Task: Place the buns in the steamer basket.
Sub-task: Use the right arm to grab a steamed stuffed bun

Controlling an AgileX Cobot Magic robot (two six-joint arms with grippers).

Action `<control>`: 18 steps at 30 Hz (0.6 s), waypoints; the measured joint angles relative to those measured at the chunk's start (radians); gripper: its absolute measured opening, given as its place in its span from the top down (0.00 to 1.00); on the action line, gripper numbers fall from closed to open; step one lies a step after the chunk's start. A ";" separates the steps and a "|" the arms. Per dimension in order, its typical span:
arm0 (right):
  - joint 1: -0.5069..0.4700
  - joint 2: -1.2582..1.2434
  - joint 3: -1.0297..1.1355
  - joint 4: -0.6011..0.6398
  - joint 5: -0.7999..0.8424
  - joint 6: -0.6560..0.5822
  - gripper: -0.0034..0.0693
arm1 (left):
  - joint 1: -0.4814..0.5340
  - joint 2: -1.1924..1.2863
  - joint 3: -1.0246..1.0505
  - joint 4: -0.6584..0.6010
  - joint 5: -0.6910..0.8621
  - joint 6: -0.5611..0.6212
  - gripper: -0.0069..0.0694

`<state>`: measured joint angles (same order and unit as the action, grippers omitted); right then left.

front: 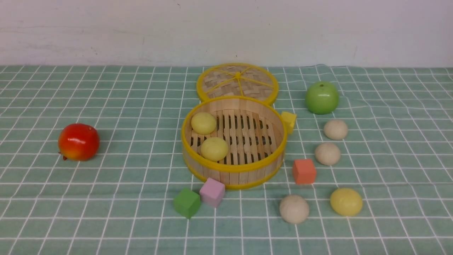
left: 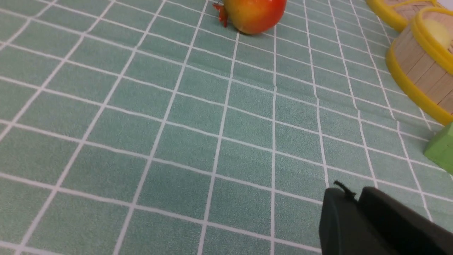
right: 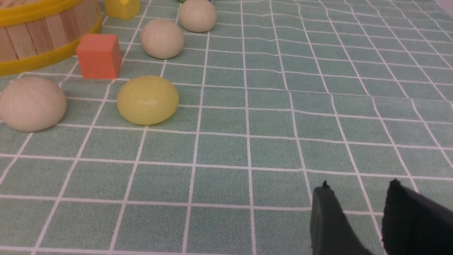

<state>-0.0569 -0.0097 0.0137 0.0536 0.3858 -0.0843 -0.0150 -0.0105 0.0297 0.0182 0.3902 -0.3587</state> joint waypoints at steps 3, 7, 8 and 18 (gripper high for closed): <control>0.000 0.000 0.000 0.000 0.000 0.000 0.62 | 0.000 0.000 0.000 -0.001 -0.001 -0.003 0.82; 0.000 0.000 0.000 0.000 0.000 0.000 0.62 | 0.000 0.000 0.000 -0.001 -0.001 -0.003 0.81; 0.000 0.000 0.000 0.000 0.000 0.000 0.62 | 0.000 0.000 0.000 -0.001 -0.001 -0.003 0.81; 0.000 0.000 0.000 0.000 0.000 0.000 0.62 | 0.000 0.000 0.000 -0.001 -0.001 -0.003 0.81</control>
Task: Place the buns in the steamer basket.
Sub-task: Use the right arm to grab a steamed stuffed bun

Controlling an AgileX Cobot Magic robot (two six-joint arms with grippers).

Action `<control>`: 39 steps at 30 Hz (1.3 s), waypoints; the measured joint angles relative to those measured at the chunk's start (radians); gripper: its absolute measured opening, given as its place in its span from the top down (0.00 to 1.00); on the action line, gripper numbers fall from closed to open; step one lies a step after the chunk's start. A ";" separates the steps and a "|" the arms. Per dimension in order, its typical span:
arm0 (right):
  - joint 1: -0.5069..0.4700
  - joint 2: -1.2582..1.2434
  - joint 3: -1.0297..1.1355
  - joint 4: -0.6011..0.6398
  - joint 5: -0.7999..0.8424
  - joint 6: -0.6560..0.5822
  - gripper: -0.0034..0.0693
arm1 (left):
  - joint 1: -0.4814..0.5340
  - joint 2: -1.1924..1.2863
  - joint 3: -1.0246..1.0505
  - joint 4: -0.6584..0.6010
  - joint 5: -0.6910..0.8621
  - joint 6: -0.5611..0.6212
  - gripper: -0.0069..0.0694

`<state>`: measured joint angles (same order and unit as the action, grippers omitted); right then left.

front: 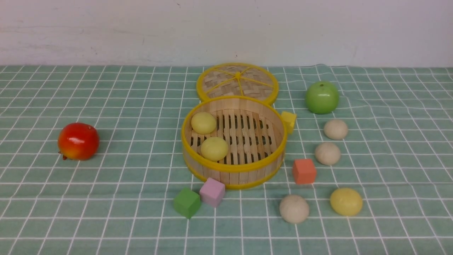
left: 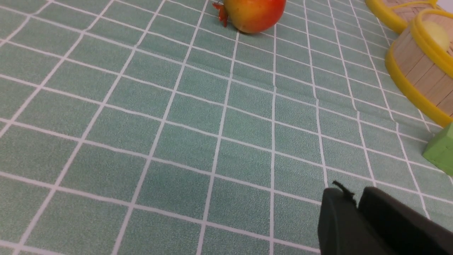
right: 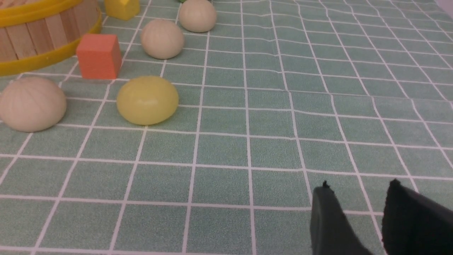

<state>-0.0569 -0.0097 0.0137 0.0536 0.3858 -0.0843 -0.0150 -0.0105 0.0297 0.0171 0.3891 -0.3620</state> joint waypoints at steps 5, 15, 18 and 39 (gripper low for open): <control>0.000 0.000 0.000 0.000 0.000 0.000 0.62 | 0.000 0.000 0.000 0.000 -0.001 0.000 0.80; 0.000 0.000 0.012 0.018 -0.220 0.008 0.62 | 0.000 0.000 0.000 0.000 -0.001 0.000 0.79; 0.000 0.000 0.012 0.046 -0.345 0.048 0.62 | 0.000 0.000 0.000 0.000 -0.001 0.000 0.79; 0.000 0.481 -0.641 0.126 -0.089 0.210 0.62 | 0.000 0.000 0.000 0.000 -0.001 0.000 0.76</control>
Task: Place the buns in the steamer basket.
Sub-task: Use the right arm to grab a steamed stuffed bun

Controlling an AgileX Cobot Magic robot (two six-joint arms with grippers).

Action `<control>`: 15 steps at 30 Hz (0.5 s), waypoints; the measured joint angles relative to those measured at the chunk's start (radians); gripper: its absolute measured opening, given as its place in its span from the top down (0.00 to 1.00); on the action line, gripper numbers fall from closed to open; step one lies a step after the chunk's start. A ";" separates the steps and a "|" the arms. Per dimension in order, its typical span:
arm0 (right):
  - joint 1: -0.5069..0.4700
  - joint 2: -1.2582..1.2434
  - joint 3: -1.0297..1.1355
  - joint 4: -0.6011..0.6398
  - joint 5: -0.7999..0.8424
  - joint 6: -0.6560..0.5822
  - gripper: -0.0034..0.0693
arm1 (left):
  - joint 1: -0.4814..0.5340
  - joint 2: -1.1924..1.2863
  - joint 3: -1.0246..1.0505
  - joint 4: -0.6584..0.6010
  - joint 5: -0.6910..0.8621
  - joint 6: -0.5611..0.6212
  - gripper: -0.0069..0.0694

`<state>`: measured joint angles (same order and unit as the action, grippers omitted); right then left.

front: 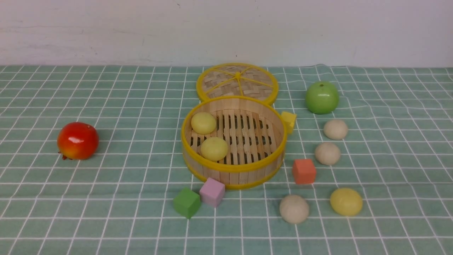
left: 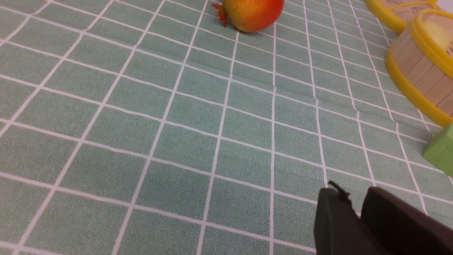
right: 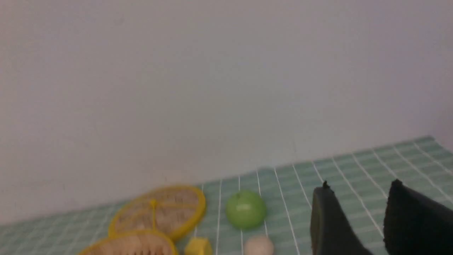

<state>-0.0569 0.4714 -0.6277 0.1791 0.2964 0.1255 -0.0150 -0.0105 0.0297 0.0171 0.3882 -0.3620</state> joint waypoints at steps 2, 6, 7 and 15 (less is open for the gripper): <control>0.000 0.104 -0.049 -0.038 0.082 -0.008 0.62 | 0.000 0.000 0.000 0.000 0.000 0.000 0.76; 0.000 0.292 -0.066 -0.065 0.138 -0.023 0.62 | 0.000 0.000 0.000 0.000 0.000 0.000 0.75; 0.002 0.363 -0.067 -0.056 0.140 -0.026 0.62 | 0.000 0.000 0.000 0.000 0.000 0.000 0.75; 0.163 0.759 -0.177 0.021 0.288 -0.218 0.62 | 0.000 0.000 0.000 0.000 0.000 0.000 0.74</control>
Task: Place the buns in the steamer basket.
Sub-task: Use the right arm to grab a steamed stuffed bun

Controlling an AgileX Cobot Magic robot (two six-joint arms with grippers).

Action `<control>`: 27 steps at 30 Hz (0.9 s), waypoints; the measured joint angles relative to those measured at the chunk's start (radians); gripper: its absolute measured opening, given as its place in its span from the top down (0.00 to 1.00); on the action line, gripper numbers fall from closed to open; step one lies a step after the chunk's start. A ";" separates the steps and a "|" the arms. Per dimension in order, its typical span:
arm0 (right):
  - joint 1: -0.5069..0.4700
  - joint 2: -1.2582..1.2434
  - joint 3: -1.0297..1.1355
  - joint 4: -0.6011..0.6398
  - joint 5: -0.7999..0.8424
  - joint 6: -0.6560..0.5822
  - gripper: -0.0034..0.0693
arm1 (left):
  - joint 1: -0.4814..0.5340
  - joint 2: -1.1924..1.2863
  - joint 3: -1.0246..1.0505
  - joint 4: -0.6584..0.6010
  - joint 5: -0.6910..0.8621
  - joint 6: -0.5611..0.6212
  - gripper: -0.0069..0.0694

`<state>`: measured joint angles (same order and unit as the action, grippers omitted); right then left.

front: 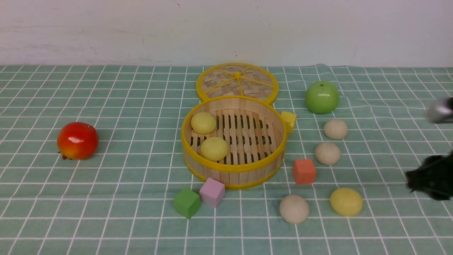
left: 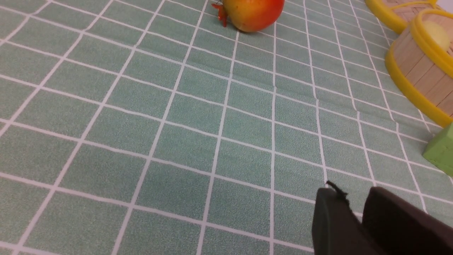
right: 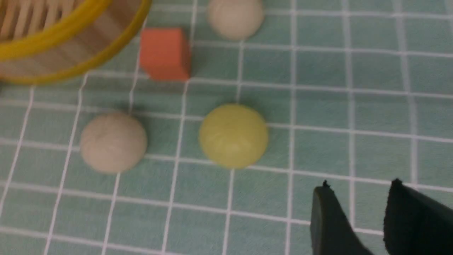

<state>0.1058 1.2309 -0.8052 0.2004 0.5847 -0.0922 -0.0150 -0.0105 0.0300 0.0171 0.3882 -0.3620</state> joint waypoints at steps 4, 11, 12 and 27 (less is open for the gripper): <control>0.078 0.215 -0.157 -0.002 0.125 -0.002 0.62 | 0.000 0.000 0.000 0.000 0.000 0.000 0.74; 0.130 0.438 -0.352 -0.012 0.217 0.068 0.62 | 0.000 0.000 0.000 0.000 0.000 0.000 0.73; 0.134 0.460 -0.374 -0.019 0.216 0.076 0.62 | 0.000 0.000 0.000 0.000 0.000 0.000 0.73; 0.135 0.572 -0.417 -0.105 0.190 0.132 0.62 | 0.000 0.000 0.000 -0.001 0.000 0.000 0.71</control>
<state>0.2408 1.8034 -1.2220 0.0956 0.7745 0.0398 -0.0150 -0.0105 0.0300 0.0162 0.3882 -0.3620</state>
